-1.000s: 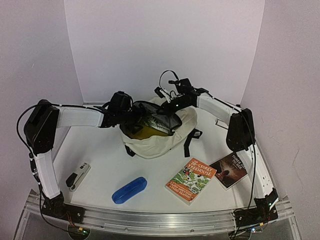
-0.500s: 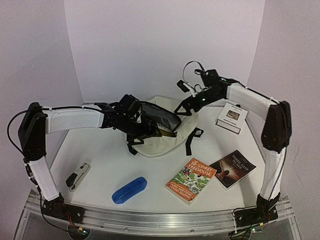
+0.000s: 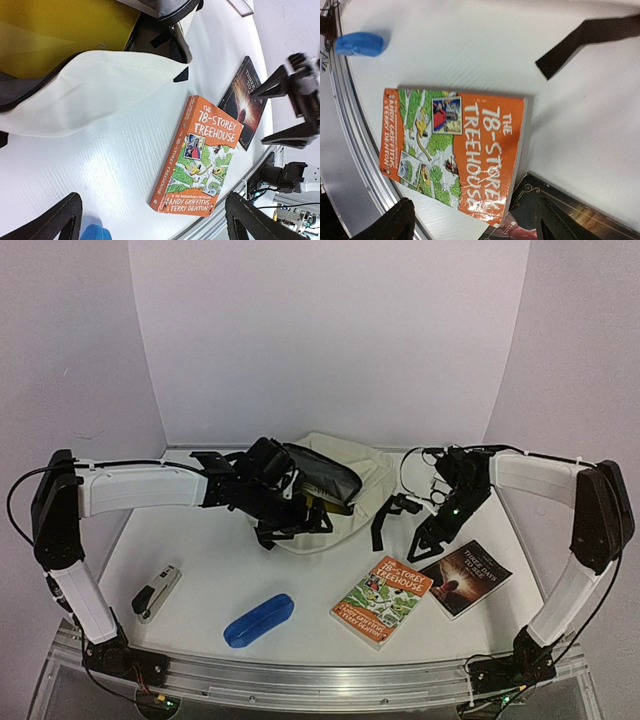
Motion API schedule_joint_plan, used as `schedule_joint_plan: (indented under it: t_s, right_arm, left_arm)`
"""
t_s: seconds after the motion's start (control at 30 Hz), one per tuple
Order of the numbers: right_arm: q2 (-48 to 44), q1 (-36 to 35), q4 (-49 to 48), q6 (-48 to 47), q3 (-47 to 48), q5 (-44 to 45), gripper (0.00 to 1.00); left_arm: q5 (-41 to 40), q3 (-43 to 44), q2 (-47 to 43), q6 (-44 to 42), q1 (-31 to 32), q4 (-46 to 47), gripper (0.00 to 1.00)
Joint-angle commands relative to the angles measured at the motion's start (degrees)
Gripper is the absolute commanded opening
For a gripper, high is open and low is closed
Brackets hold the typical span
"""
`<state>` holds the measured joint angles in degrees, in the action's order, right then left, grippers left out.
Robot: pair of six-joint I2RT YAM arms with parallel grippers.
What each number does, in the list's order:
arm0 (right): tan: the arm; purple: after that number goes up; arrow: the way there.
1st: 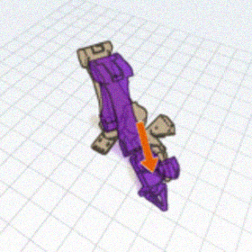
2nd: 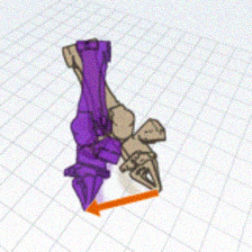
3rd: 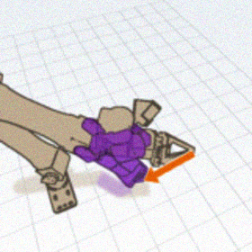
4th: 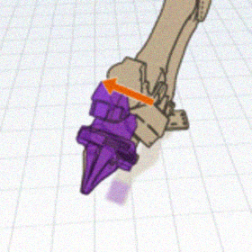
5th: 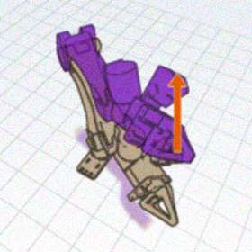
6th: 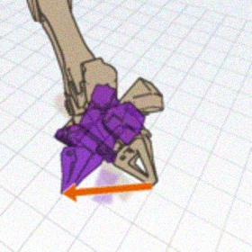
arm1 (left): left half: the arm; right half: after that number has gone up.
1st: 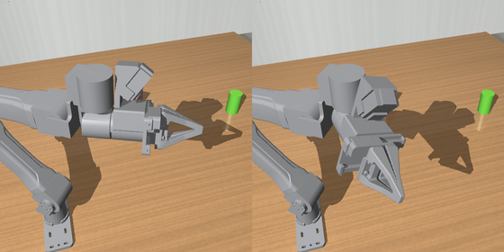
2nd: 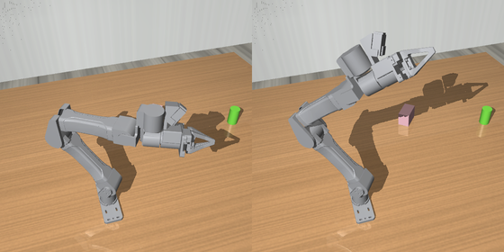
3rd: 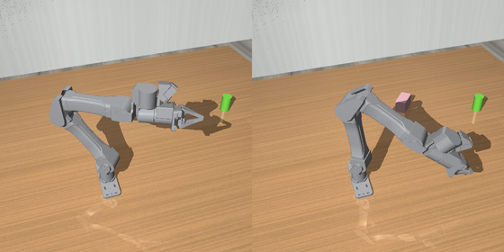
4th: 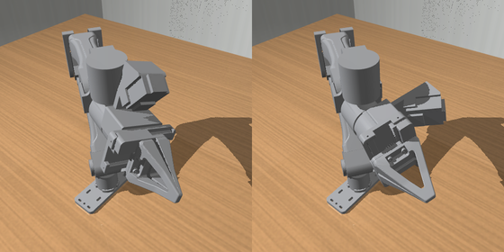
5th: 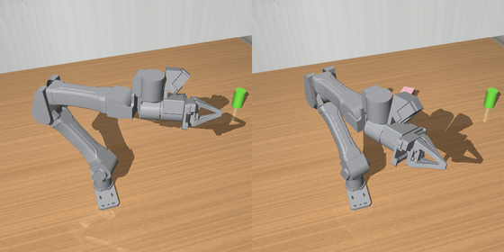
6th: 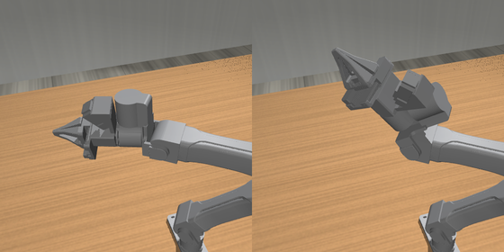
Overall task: Pack the student bag
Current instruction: Pick up the book from the center of the board.
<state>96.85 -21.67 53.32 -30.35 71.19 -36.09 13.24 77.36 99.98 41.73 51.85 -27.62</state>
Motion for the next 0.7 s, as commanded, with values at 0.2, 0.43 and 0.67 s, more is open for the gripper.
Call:
schedule_joint_plan:
  t_s: [0.2, 0.43, 0.67]
  right_arm:
    - [9.08, -0.34, -2.81, 1.14, -2.01, 4.90, 0.79]
    - [13.30, -1.58, -2.06, 0.17, -0.83, 4.55, 0.71]
    - [17.34, -3.04, -1.81, -0.90, 1.18, 2.30, 0.33]
  left_arm:
    - [-5.97, -3.43, -6.71, 2.30, 2.29, 1.40, 1.00]
    - [-7.69, -3.33, -6.71, 2.03, 2.29, 1.39, 1.00]
    - [-9.22, -4.62, -6.79, 3.12, 2.29, 2.12, 1.00]
